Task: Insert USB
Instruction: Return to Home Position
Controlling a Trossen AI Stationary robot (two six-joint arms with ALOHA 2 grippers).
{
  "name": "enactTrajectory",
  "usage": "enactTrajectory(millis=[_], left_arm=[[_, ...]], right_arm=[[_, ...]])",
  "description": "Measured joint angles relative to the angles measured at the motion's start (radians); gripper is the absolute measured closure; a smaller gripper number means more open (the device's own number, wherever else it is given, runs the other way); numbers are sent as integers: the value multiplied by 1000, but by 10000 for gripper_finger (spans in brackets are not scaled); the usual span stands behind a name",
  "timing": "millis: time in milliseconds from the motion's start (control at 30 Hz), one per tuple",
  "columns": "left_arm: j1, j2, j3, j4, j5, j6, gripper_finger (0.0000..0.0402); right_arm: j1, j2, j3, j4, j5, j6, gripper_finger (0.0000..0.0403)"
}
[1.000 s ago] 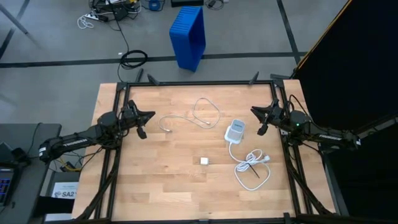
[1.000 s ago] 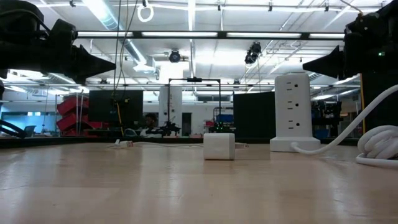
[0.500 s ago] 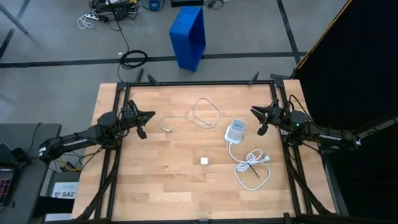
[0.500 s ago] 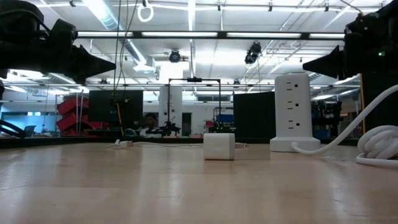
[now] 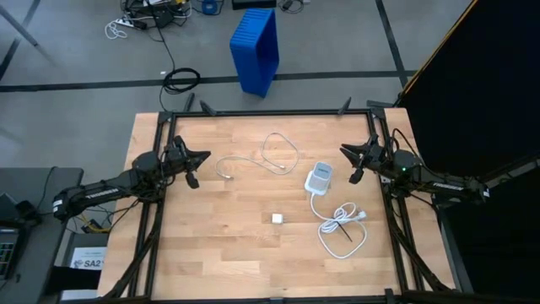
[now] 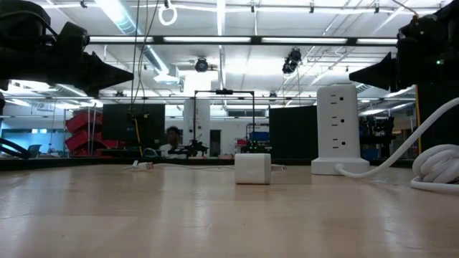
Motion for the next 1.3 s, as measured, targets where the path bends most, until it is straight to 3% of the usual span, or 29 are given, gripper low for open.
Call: enactTrajectory(millis=[333, 967, 1300], left_arm=[[0, 0, 0, 0, 0, 0, 401], [0, 0, 0, 0, 0, 0, 401], [0, 0, 0, 0, 0, 0, 401]], right_arm=[[0, 0, 0, 0, 0, 0, 378], [0, 0, 0, 0, 0, 0, 353], [0, 0, 0, 0, 0, 0, 364]])
